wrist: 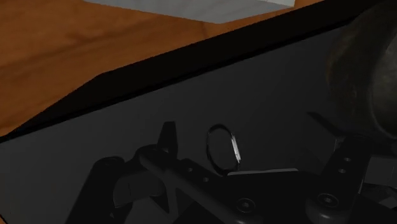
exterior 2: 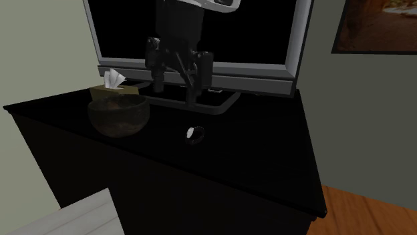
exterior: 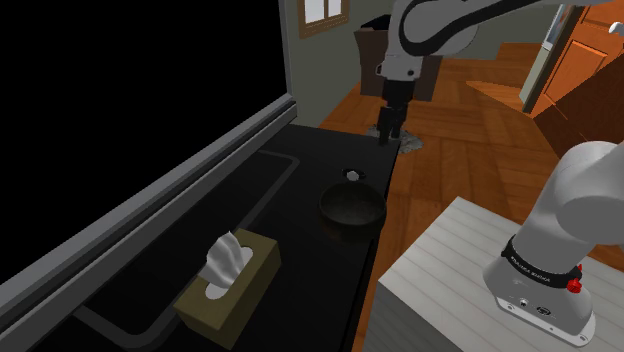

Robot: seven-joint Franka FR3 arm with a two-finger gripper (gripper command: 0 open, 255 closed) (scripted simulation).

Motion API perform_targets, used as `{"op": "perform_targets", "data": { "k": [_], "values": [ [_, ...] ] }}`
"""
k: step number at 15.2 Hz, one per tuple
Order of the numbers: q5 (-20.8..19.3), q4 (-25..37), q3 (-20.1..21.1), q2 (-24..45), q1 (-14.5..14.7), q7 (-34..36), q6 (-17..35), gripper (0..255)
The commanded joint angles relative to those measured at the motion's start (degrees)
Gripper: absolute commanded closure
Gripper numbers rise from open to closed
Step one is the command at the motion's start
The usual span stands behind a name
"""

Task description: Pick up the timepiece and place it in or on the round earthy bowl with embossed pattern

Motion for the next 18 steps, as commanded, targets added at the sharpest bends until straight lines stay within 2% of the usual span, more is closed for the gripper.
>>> {"op": "perform_targets", "data": {
  "k": [1,7,15,18],
  "values": [
    [0.81,0.99,-0.12,3.99,1.14,-3.06,3.31,0],
    [3.82,6.01,0.09,16.62,4.01,-12.15,11.39,0],
    [5.37,3.33,0.73,20.19,4.7,-13.44,17.68,0],
    [5.37,3.33,0.74,20.19,4.7,-13.43,17.68,0]
  ]
}}
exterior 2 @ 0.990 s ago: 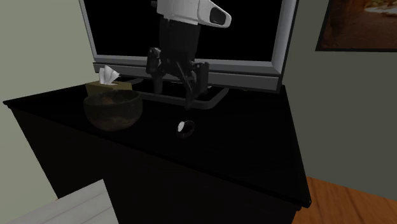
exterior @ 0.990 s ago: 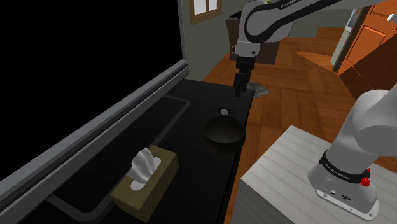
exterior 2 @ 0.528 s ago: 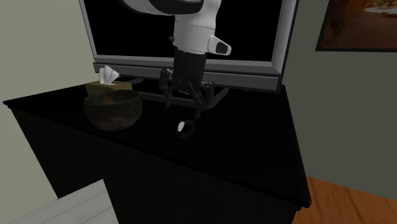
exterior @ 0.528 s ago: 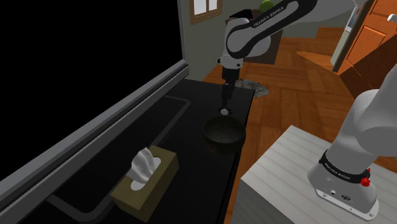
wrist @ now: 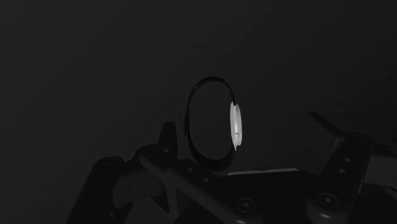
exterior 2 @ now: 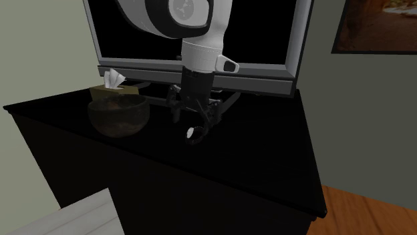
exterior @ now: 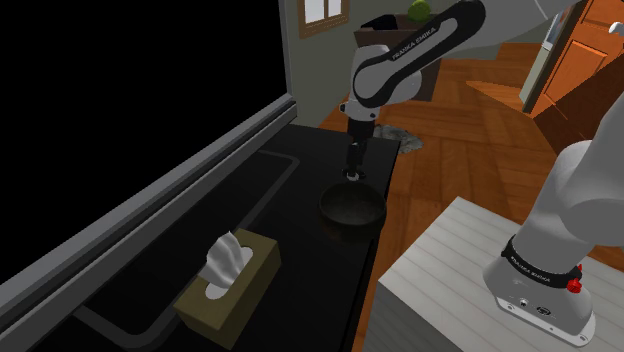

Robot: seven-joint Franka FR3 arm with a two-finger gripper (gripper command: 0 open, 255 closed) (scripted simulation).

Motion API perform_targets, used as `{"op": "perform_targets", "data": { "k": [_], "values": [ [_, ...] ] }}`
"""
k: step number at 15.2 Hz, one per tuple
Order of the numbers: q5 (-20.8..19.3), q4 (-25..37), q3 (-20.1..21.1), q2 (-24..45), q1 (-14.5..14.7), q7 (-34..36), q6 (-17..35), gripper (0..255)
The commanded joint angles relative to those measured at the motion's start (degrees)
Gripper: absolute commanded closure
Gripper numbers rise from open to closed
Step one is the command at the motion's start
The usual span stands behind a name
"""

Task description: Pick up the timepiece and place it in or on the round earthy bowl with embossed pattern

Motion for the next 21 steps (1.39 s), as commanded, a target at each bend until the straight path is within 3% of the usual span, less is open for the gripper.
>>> {"op": "perform_targets", "data": {
  "k": [1,5,6,15,21],
  "values": [
    [0.04,-0.05,0.03,0.07,0.03,0.01,0.15,0],
    [0.04,-0.05,0.03,0.07,0.03,0.01,0.14,0],
    [0.04,-0.05,0.03,0.07,0.03,0.01,0.14,255],
    [0.04,-0.05,0.03,0.07,0.03,0.01,0.14,255],
    [-0.99,1.94,-0.02,-2.65,-0.13,1.32,-4.44,255]
  ]
}}
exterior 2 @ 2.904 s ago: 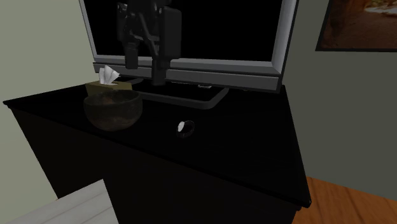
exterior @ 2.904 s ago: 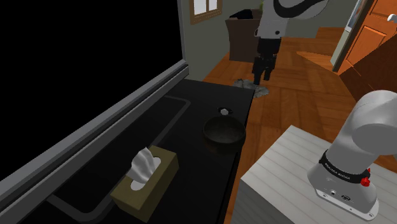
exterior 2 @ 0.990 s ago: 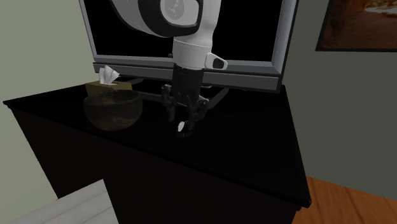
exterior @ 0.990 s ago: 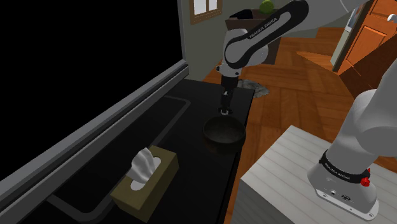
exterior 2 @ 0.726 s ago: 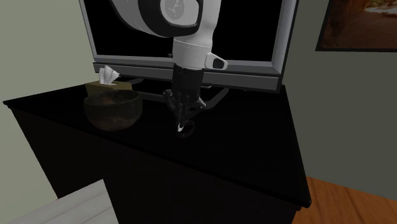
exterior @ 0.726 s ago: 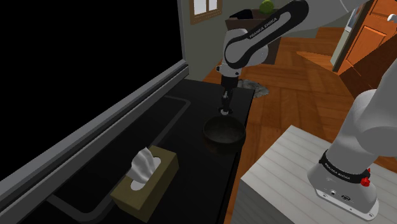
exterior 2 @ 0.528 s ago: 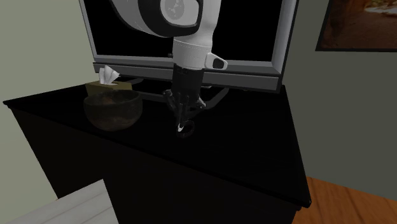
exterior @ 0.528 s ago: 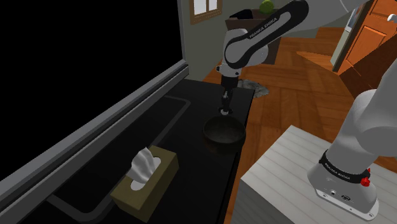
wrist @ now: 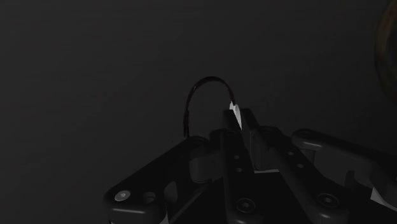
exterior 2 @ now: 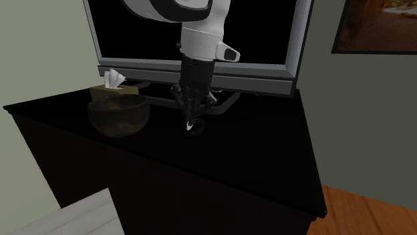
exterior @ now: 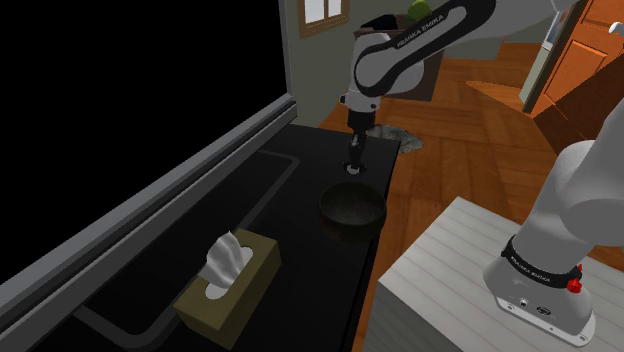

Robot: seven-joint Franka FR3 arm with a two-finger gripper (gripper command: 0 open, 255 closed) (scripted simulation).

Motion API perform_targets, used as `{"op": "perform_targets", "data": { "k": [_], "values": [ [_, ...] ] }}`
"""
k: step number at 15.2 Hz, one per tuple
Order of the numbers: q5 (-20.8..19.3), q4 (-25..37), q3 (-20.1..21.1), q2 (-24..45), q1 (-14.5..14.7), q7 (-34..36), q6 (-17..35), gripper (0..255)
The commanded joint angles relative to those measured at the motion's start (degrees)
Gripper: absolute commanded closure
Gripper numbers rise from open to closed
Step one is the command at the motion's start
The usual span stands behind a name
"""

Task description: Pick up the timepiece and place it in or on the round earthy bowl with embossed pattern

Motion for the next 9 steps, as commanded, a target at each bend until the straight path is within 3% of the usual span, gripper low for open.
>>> {"op": "perform_targets", "data": {
  "k": [1,9],
  "values": [
    [-0.35,0.65,-0.01,-1.06,-0.05,0.47,-1.68,255],
    [-1.34,4.1,-0.03,-3.86,-0.23,1.95,-7.8,255]
  ]
}}
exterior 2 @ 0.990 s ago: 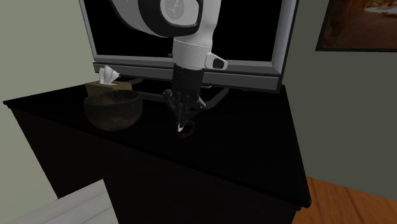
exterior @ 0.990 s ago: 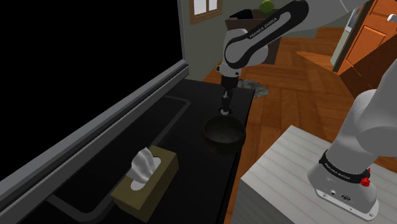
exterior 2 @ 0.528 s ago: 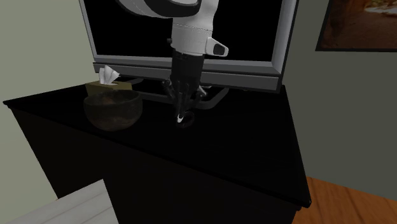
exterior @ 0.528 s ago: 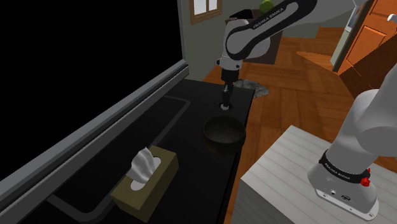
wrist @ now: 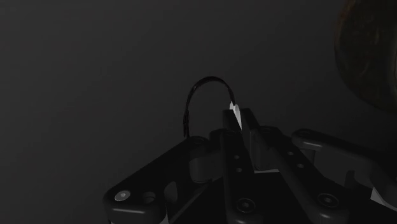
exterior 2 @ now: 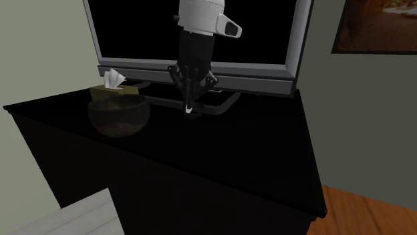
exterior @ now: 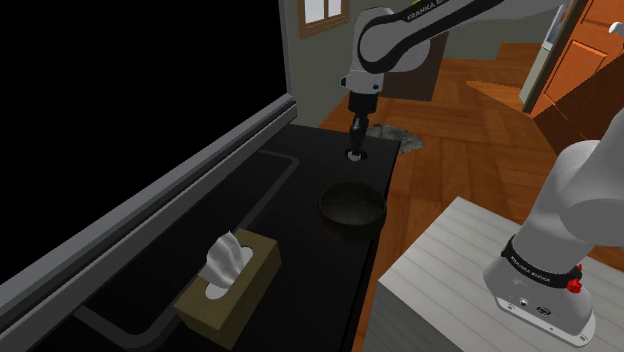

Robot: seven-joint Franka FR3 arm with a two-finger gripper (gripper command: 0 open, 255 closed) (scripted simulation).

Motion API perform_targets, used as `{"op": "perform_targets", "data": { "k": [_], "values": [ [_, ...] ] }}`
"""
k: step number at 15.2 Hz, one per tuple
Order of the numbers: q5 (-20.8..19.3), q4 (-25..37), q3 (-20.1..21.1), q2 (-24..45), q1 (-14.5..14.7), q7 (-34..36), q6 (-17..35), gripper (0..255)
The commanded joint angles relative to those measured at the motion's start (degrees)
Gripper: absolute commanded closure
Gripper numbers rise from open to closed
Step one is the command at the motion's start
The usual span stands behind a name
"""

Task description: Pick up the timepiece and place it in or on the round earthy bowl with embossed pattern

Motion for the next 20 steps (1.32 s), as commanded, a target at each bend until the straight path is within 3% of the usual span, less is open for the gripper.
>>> {"op": "perform_targets", "data": {
  "k": [1,18,20],
  "values": [
    [-0.2,0.87,0.0,-0.62,-0.03,0.35,-1.49,255],
    [-1.33,10.76,-0.08,-3.63,-0.22,2.85,-14.16,255],
    [-0.92,8.73,1.5,-5.89,0.82,5.34,-13.92,255]
  ]
}}
